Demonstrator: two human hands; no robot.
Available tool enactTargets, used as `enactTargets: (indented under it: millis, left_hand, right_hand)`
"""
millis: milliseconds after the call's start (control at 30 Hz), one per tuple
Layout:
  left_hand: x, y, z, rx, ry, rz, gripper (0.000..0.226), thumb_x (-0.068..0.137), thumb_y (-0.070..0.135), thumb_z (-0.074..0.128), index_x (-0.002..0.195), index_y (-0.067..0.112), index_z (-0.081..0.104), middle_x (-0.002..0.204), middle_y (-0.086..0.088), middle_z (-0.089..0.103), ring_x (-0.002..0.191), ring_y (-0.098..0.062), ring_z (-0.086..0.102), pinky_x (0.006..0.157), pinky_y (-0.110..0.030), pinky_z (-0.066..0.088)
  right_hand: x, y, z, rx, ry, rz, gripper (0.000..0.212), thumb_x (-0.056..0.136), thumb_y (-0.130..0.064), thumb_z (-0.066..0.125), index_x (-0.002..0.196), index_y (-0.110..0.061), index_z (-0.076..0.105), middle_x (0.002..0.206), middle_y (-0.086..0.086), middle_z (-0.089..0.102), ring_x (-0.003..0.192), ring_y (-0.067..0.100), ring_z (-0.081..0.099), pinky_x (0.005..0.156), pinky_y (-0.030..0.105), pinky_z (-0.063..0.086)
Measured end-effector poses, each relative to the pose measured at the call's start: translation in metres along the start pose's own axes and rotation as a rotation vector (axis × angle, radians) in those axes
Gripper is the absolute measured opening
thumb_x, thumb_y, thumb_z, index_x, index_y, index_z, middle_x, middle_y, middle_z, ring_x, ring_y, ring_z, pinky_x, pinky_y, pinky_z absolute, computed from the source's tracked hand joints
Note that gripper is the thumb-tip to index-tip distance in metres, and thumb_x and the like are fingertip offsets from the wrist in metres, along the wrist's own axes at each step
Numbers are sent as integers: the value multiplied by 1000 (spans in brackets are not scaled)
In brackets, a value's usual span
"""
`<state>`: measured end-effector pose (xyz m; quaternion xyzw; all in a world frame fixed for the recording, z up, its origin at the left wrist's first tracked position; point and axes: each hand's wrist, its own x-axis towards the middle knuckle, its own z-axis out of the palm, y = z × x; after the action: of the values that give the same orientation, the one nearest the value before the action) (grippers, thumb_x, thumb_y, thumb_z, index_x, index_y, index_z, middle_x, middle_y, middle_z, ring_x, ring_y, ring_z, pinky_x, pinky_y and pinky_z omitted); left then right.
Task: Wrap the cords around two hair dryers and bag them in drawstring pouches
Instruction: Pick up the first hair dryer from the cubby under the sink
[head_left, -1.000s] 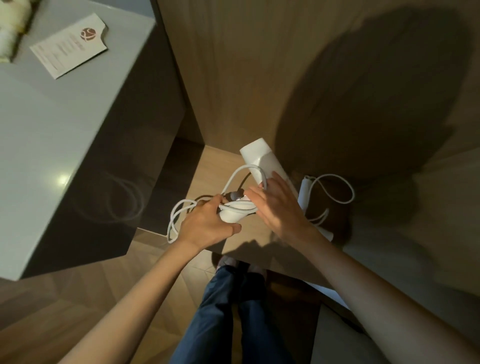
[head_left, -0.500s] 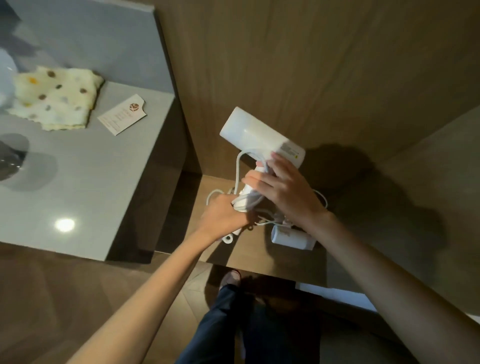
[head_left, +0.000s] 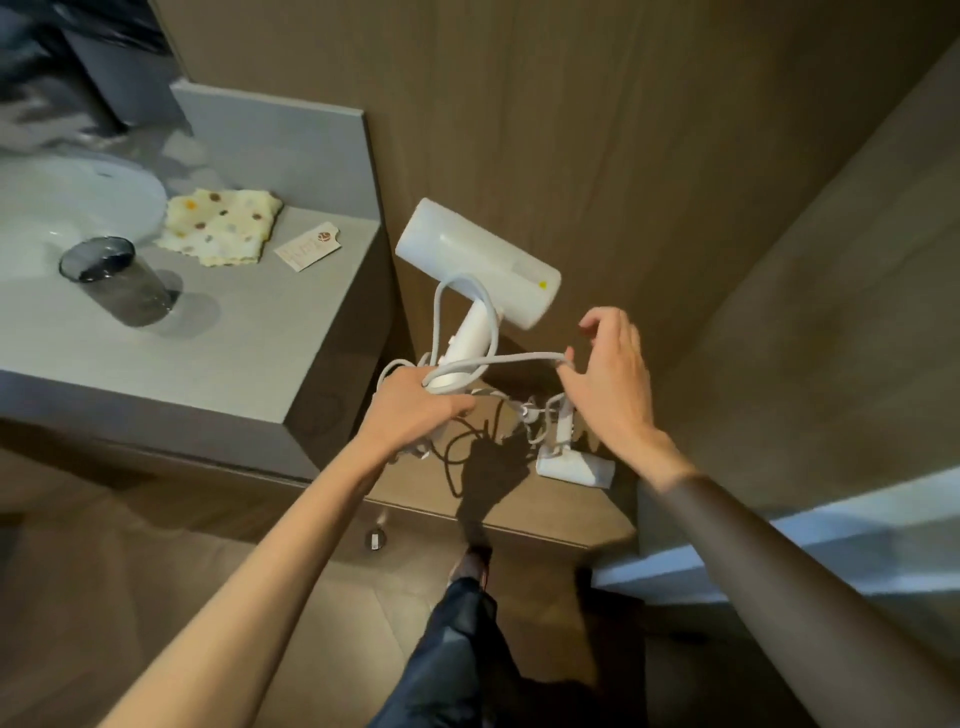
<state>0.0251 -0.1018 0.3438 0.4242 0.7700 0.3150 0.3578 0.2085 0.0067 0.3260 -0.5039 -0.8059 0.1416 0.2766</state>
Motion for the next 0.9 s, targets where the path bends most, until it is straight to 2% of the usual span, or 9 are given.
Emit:
enactTargets:
  millis: [100, 200, 267, 333, 367, 467, 567, 767, 900]
  left_hand:
    - [-40, -1, 3, -7, 57, -3, 23, 77, 23, 72, 95, 22, 57, 77, 10, 56, 64, -6, 57, 46, -12, 44]
    - [-79, -2, 5, 2, 85, -13, 21, 76, 21, 73, 92, 23, 59, 79, 7, 59, 65, -5, 57, 53, -15, 43]
    - [-103, -6, 5, 19, 97, -33, 20, 77, 21, 72, 93, 23, 60, 75, 8, 58, 64, -4, 55, 53, -16, 43]
    - [-124, -12, 5, 47, 118, -55, 22, 78, 21, 72, 97, 21, 62, 75, 8, 57, 64, -4, 54, 53, -16, 41]
    - [-134, -16, 4, 53, 127, -69, 23, 78, 21, 71, 99, 20, 63, 76, 6, 56, 63, -5, 53, 52, -17, 41]
    - [-159, -29, 3, 40, 144, -116, 22, 78, 22, 71, 98, 22, 62, 70, 3, 59, 55, -11, 55, 46, -20, 44]
    - [-175, -42, -1, 40, 145, -123, 24, 78, 24, 71, 101, 21, 64, 67, -2, 61, 49, -15, 54, 38, -21, 43]
    - [-194, -63, -16, 34, 151, -84, 27, 80, 21, 71, 105, 17, 64, 69, 1, 58, 52, -12, 54, 42, -20, 43]
    - [-201, -77, -32, 30, 96, -62, 19, 82, 18, 68, 99, 18, 61, 68, 2, 57, 53, -11, 53, 39, -14, 41]
  right_hand:
    - [-21, 11, -16, -64, -276, 137, 15, 95, -25, 50, 105, -20, 60, 100, -1, 65, 97, 22, 59, 80, 37, 51]
    - [-49, 15, -33, 109, -346, 244, 30, 100, -26, 41, 95, -15, 69, 69, -2, 62, 74, 24, 62, 72, 39, 52]
    - [-67, 13, -45, 154, -377, 177, 31, 101, -21, 40, 108, -13, 69, 62, 3, 54, 62, 23, 53, 63, 38, 45]
    - [-80, 2, -58, 243, -430, 104, 31, 101, -15, 40, 123, -15, 62, 60, 4, 48, 56, 16, 43, 55, 31, 32]
    - [-84, -4, -63, 281, -440, 71, 30, 101, -14, 40, 119, -19, 64, 61, 4, 48, 55, 14, 41, 55, 30, 28]
    - [-96, -25, -75, 310, -420, 18, 36, 101, -20, 43, 73, -38, 57, 60, 5, 46, 55, 14, 37, 57, 30, 27]
    - [-107, -40, -83, 304, -400, 15, 43, 99, -30, 46, 57, -20, 50, 55, 5, 43, 51, 14, 34, 54, 29, 27]
    - [-129, -61, -84, 222, -370, 41, 42, 95, -40, 52, 59, -21, 56, 51, -1, 45, 48, 14, 38, 51, 29, 29]
    - [-143, -83, -82, 275, -489, 13, 24, 88, -39, 63, 73, -21, 64, 57, -9, 50, 51, 5, 42, 52, 24, 32]
